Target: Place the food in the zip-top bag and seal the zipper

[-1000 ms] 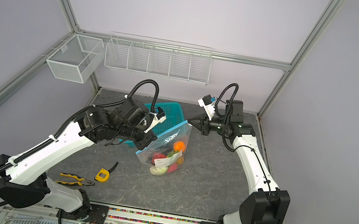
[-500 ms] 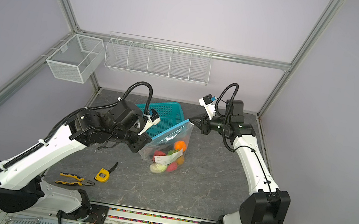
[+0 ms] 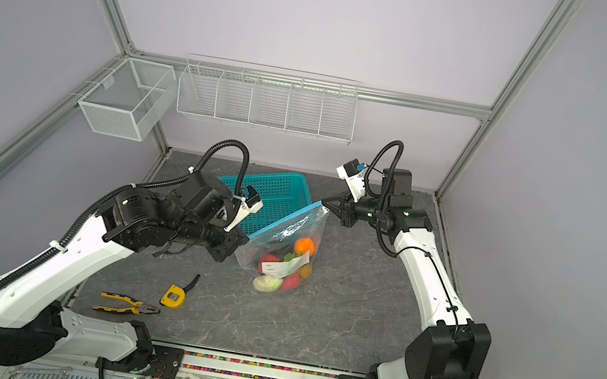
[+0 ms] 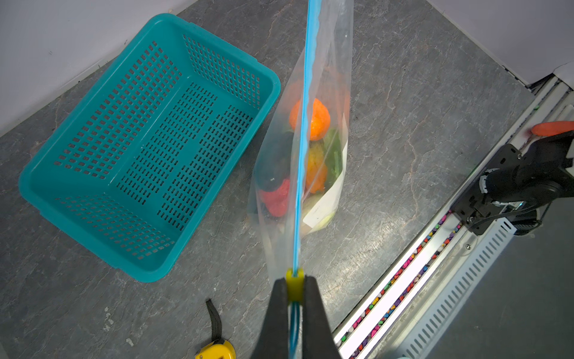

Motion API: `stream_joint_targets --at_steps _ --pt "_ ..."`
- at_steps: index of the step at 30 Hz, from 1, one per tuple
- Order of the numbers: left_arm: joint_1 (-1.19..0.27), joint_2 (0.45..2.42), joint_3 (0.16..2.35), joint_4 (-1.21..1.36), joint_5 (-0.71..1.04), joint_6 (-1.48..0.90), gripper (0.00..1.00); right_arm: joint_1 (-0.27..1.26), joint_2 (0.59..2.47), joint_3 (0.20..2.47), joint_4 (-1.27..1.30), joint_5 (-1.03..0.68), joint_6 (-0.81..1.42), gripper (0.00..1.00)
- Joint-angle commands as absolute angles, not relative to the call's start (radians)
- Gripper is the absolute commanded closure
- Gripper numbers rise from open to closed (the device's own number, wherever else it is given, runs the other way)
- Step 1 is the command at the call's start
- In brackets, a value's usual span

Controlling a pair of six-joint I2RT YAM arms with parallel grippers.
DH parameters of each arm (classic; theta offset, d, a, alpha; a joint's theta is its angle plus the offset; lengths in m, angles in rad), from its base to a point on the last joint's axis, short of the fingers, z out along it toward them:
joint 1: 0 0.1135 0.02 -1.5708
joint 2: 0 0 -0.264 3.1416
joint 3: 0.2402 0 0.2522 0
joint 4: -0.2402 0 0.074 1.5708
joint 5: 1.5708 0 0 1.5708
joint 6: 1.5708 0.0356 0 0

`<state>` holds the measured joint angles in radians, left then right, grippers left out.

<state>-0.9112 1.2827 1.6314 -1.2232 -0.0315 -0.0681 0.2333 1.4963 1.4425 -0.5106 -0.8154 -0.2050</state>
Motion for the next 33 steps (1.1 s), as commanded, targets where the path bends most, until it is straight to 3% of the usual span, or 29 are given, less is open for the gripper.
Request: stream_joint_targets --at_steps 1,33 --pt "-0.916 1.256 1.62 -1.323 -0.053 -0.081 1.0 0.218 1.469 1.453 -0.484 -0.766 -0.201 0.93" --pt "-0.916 1.236 1.606 -1.241 -0.088 -0.113 1.0 0.232 1.427 1.446 -0.433 -0.783 -0.144 0.93"
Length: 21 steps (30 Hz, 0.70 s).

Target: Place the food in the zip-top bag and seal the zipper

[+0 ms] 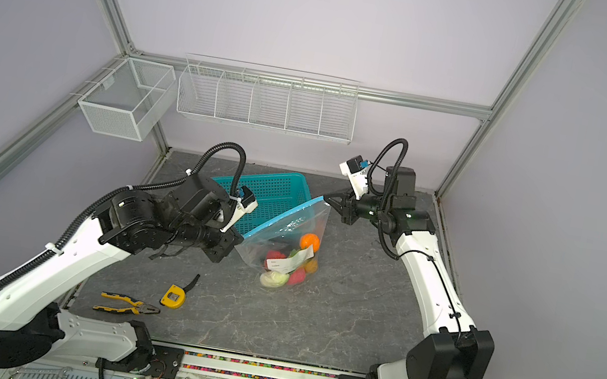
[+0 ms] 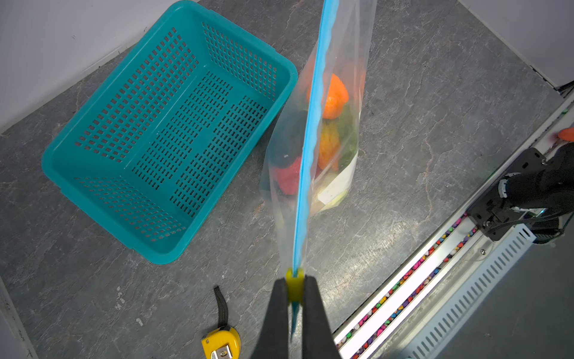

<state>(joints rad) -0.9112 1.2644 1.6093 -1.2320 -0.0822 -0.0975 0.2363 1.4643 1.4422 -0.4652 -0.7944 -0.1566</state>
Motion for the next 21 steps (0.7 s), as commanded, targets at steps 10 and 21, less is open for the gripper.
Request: stream_joint_targets --at_steps 10,21 --pt "-0.916 1.207 1.557 -1.131 -0.038 -0.124 0.62 0.242 1.322 1.388 -0.375 -0.722 -0.057 0.93" --pt "-0.909 1.311 1.657 -0.872 -0.006 -0.005 0.01 0.268 1.319 1.384 -0.441 -0.668 -0.112 0.94"
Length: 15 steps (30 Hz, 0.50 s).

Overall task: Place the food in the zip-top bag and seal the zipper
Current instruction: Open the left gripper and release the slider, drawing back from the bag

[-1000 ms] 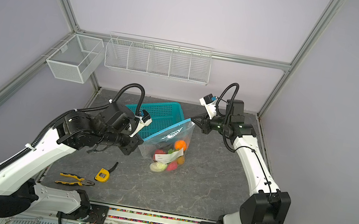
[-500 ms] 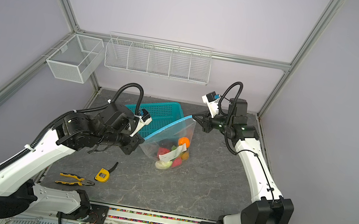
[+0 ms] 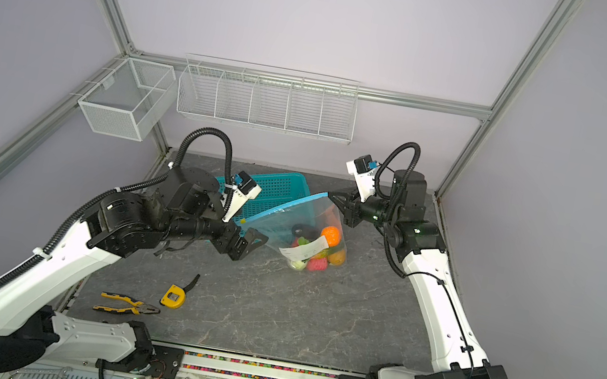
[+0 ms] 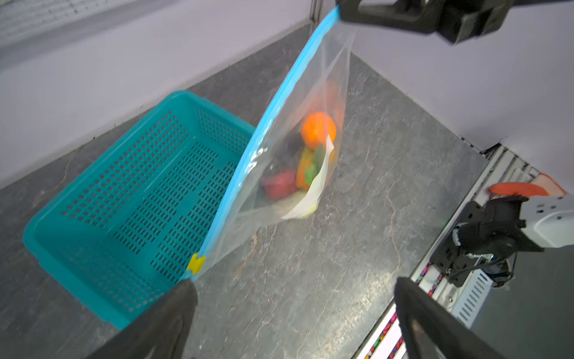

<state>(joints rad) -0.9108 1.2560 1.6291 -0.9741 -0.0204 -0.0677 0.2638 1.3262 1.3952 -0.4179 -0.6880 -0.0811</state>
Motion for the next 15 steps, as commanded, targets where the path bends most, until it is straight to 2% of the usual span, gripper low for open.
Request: stream_joint_targets --at_steps 1,5,10,15 --pt "-0.902 1.328 1.656 -0.854 -0.01 0.0 0.02 0.268 1.316 1.382 -0.446 -0.665 -0.113 0.93" --pt "-0.861 1.338 1.614 -0.794 0.005 -0.064 0.04 0.269 1.301 1.38 -0.441 -0.657 -0.109 0.93" --pt "-0.862 1.218 1.44 -0.742 0.058 -0.193 0.04 0.267 1.299 1.378 -0.431 -0.645 -0.107 0.93" --pt "-0.862 1.034 1.232 -0.76 -0.053 -0.328 0.06 0.254 1.297 1.365 -0.43 -0.647 -0.112 0.93"
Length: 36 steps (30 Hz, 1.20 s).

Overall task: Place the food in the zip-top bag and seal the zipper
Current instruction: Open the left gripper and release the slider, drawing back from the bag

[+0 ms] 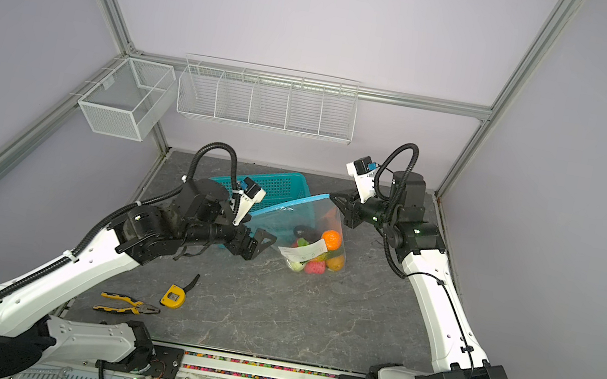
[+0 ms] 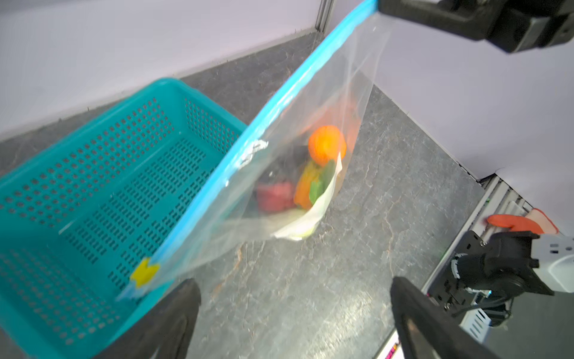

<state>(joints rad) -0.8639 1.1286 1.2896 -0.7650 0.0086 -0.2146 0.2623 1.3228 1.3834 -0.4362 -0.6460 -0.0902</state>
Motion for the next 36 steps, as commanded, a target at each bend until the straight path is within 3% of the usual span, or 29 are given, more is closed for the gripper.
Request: stream_joint_targets --at_steps 1,6,9,13,15,24,36 --pt "-0.861 1.003 1.2 -0.763 -0.083 -0.355 0.07 0.251 1.297 1.362 -0.429 -0.647 -0.112 0.93" --pt "-0.836 0.901 1.041 -0.773 -0.167 -0.502 0.17 0.242 1.291 1.36 -0.42 -0.658 -0.107 0.93" --pt "-0.822 0.911 0.923 -0.717 -0.158 -0.578 0.24 0.238 1.286 1.357 -0.417 -0.661 -0.104 0.93" --pt "-0.793 1.004 0.805 -0.568 -0.119 -0.612 0.25 0.235 1.288 1.355 -0.412 -0.671 -0.097 0.93" --pt "-0.77 1.068 0.798 -0.544 -0.134 -0.64 0.33 0.232 1.287 1.358 -0.417 -0.67 -0.096 0.93" --pt "-0.661 1.263 0.756 -0.274 -0.076 -0.611 0.4 0.23 1.281 1.362 -0.414 -0.669 -0.091 0.93" --pt "-0.572 1.533 0.858 -0.135 -0.084 -0.574 0.47 0.23 1.279 1.369 -0.411 -0.662 -0.08 0.93"
